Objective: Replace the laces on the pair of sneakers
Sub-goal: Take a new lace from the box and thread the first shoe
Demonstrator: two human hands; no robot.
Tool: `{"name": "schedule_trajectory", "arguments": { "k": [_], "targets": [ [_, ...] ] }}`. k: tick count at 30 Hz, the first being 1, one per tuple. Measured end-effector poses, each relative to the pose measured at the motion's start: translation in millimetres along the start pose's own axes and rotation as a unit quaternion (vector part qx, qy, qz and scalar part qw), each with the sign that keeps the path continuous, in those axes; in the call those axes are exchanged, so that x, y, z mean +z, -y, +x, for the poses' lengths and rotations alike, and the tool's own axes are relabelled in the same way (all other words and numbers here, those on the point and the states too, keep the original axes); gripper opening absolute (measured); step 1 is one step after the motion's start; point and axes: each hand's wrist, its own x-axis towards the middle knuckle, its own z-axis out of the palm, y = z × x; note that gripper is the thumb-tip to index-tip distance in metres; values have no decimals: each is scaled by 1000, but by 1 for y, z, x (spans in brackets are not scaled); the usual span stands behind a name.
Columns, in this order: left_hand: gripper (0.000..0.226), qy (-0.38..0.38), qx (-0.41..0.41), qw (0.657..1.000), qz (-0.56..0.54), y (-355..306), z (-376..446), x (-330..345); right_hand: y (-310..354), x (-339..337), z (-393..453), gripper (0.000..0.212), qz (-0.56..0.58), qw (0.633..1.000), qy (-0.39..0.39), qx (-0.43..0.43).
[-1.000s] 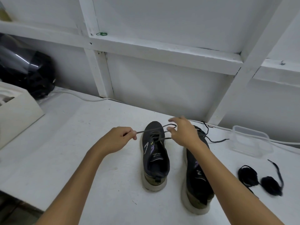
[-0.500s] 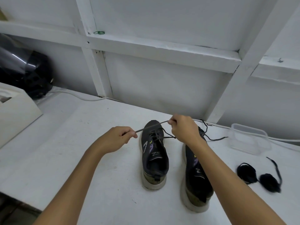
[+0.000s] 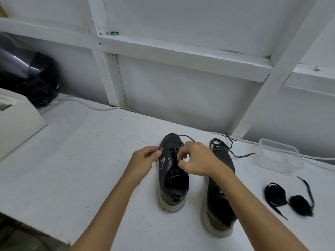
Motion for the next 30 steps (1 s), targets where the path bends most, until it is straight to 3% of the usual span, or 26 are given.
{"name": "schedule_trajectory", "arguments": {
  "k": [4,6,16,22,30],
  "targets": [
    [11,-21,-9,999,-39,8,-6,12,6,11,5,18,-26,999,45,2],
    [11,-21,-9,999,-38,13,-8,15,7,19,9,15,-18,999,28,13],
    [7,-48,85,987,125,18,-8,14,6,34,7,22,64,997,-13,31],
    [11,-37,103,984,143,14,-7,12,7,34,6,21,97,994,-9,55],
    [11,-20,60,990,125,13,-7,11,20,36,9,20,101,990,-17,101]
  ]
}}
